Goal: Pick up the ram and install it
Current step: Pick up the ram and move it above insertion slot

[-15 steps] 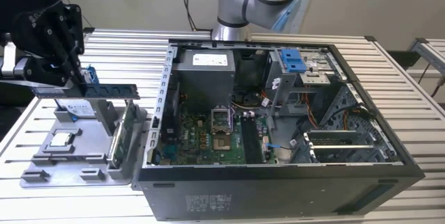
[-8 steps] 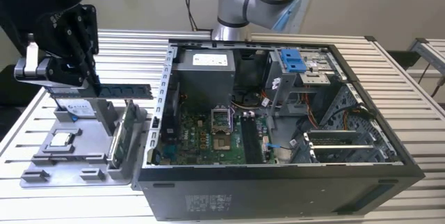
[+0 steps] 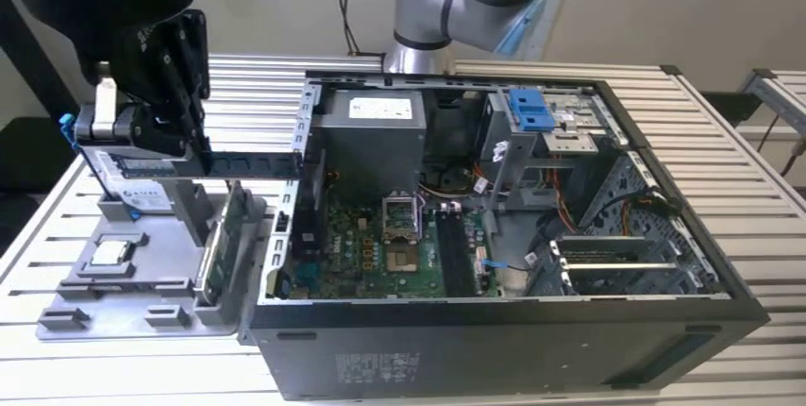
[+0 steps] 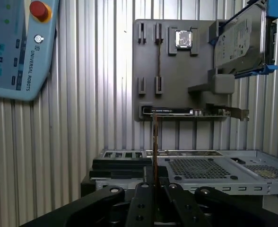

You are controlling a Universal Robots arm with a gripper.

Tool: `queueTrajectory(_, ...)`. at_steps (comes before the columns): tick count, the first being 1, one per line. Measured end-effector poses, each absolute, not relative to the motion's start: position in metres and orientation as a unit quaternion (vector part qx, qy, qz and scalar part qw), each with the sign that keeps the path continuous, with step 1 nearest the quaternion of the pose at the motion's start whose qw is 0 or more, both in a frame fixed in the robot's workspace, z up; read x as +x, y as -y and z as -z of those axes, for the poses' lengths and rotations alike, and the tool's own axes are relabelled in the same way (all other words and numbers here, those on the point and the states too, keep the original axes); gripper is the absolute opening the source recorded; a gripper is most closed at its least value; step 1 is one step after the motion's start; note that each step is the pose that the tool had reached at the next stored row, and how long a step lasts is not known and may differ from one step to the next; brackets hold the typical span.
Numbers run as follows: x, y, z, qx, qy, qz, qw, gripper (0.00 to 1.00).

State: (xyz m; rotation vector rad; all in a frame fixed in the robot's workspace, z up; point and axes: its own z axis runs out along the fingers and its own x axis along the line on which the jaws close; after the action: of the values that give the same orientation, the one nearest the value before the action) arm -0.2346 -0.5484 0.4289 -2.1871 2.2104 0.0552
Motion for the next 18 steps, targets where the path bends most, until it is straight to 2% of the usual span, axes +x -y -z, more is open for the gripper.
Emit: queueTrajectory(18,-0.181,0.548,-0.429,-0.703,-0.711,-0.019,0.015,0.14)
